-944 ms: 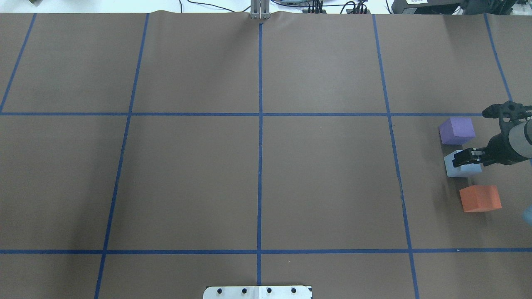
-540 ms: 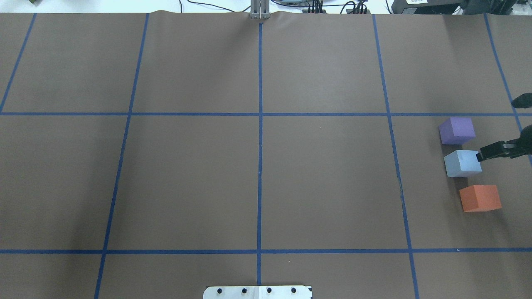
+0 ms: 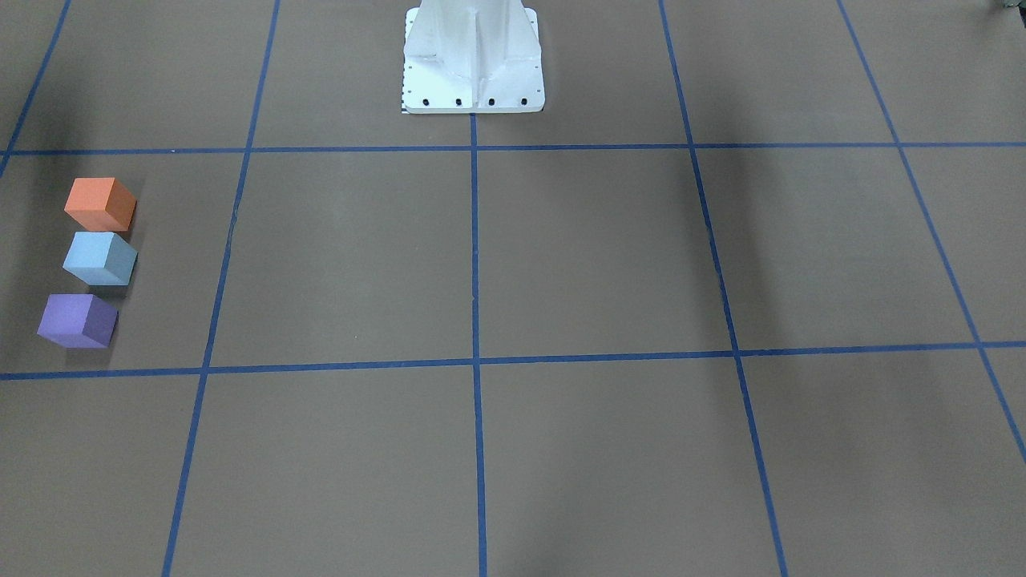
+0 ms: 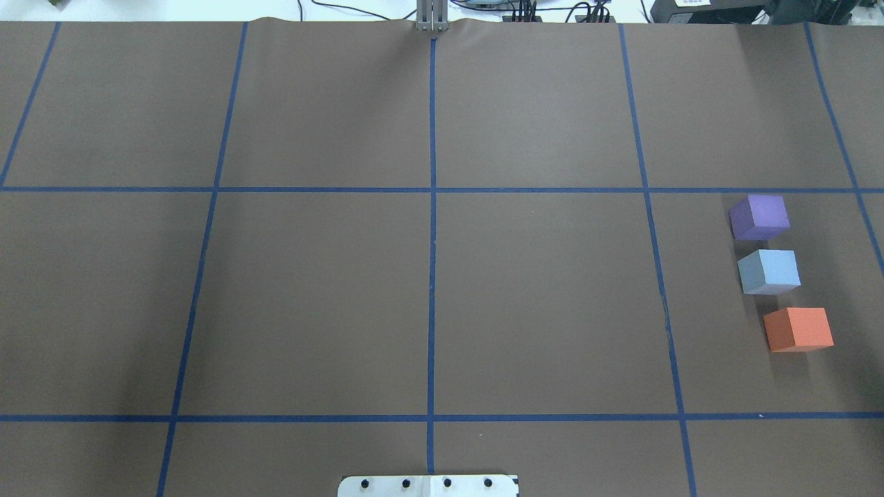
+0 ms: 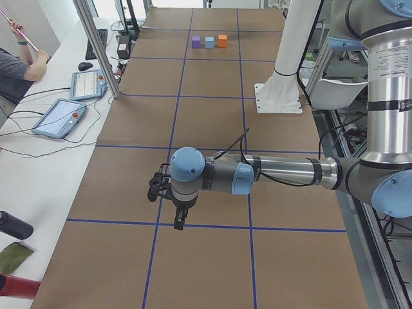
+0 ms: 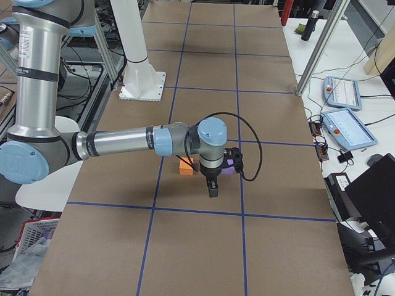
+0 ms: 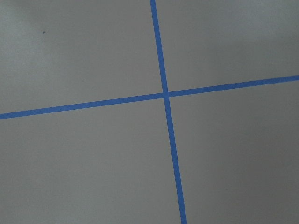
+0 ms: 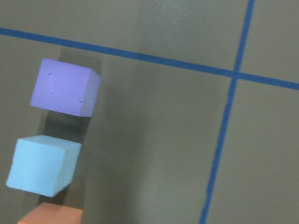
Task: Place blue block between orange and purple blocks
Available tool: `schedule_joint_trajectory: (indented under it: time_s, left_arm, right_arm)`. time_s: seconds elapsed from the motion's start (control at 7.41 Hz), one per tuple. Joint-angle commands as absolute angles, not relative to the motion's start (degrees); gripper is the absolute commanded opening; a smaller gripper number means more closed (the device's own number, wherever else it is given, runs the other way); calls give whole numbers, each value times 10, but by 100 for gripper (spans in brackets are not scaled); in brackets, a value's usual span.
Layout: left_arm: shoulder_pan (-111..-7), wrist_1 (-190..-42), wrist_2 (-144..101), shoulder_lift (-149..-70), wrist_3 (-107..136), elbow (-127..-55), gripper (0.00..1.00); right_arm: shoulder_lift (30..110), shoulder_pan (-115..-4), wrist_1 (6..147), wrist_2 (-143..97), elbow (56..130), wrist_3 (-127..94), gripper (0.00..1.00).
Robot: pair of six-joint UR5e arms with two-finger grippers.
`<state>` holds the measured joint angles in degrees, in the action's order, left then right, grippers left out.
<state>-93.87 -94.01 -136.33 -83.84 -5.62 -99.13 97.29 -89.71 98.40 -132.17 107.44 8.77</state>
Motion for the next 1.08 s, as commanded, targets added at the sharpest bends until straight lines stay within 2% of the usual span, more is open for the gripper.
schedule_joint_trajectory:
  time_s: [0.0, 0.94]
  left_arm:
    - [-940, -940, -1363, -838, -57, -992, 100]
    - [-939, -942, -1362, -838, -62, -999, 100]
  right_arm:
    - [967, -932, 1044, -1325, 1073, 133, 100]
    - [974, -932, 1041, -1324, 1071, 127, 100]
